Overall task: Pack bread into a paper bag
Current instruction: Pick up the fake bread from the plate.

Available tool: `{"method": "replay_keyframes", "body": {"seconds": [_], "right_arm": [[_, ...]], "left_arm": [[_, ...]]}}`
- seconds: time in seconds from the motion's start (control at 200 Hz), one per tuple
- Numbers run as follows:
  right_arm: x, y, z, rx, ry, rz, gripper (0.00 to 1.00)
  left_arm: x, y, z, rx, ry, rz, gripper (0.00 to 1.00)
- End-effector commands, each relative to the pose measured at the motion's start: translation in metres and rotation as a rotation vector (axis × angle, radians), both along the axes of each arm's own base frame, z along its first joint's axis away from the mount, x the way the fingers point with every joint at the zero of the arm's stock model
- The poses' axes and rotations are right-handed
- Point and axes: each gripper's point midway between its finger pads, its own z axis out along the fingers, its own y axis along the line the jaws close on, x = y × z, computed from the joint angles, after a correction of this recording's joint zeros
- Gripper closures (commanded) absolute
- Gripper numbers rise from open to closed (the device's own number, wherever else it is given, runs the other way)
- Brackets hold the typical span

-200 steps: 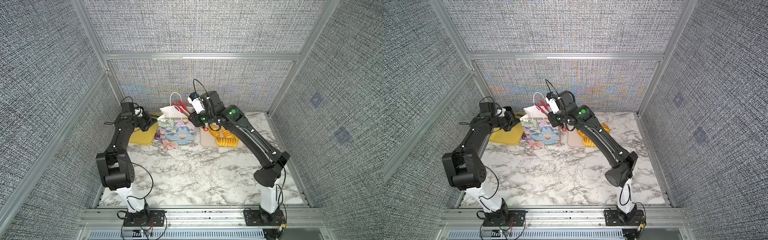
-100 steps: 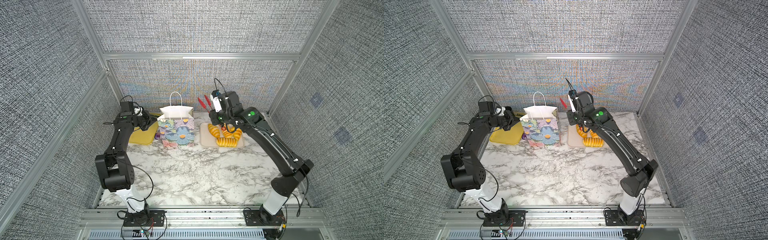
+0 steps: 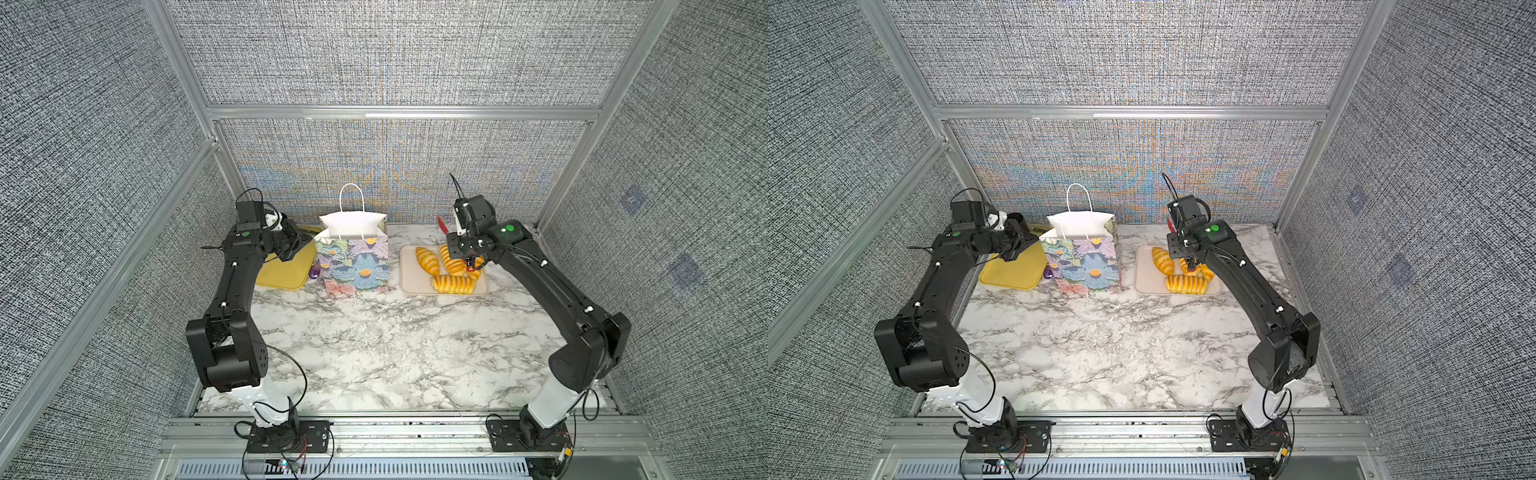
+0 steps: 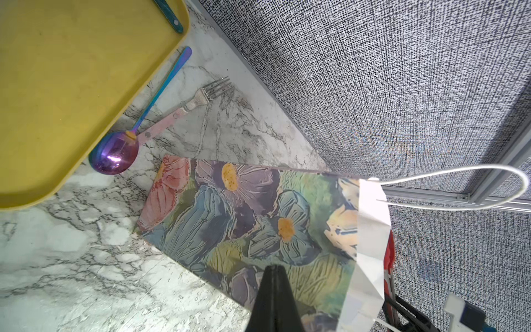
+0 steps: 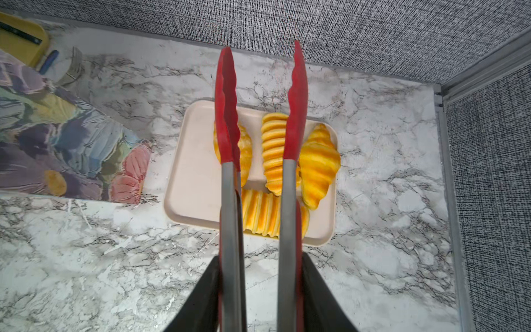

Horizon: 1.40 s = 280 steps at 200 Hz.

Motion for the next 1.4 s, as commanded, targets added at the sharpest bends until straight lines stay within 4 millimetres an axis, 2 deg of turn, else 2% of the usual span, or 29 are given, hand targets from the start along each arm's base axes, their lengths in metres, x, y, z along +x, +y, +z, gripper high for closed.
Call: {"method": "replay_keyframes", "body": {"seconds": [0.0, 0.17, 0.295, 0.41, 0.561, 0.856, 1.396], "right_arm": [[0.008, 0.011, -0.007, 0.033, 0.019, 0.024, 0.59], [0.022, 0.030, -0.033, 0.055, 0.119, 0.077, 0.58], [0.023, 0.043, -0.057, 0.073, 0.207, 0.112, 0.58], [0.018, 0.042, -0.076, 0.064, 0.250, 0.111, 0.58], [0.010, 0.039, -0.091, 0.057, 0.295, 0.119, 0.56], [0.008, 0.033, -0.103, 0.057, 0.314, 0.115, 0.49], [0.024, 0.029, -0.126, 0.047, 0.335, 0.106, 0.49]], "left_arm": [[-0.003, 0.001, 0.009, 0.009, -0.012, 0.003, 0.98], [-0.009, 0.002, 0.010, 0.019, -0.007, 0.012, 0.98], [-0.012, 0.006, 0.008, 0.042, 0.006, 0.028, 0.98], [-0.013, 0.007, 0.007, 0.047, 0.009, 0.038, 0.98], [-0.012, 0.008, 0.007, 0.045, 0.012, 0.043, 0.98], [-0.014, 0.008, 0.007, 0.047, 0.014, 0.048, 0.98], [-0.013, 0.007, 0.011, 0.043, 0.002, 0.042, 0.98]]}}
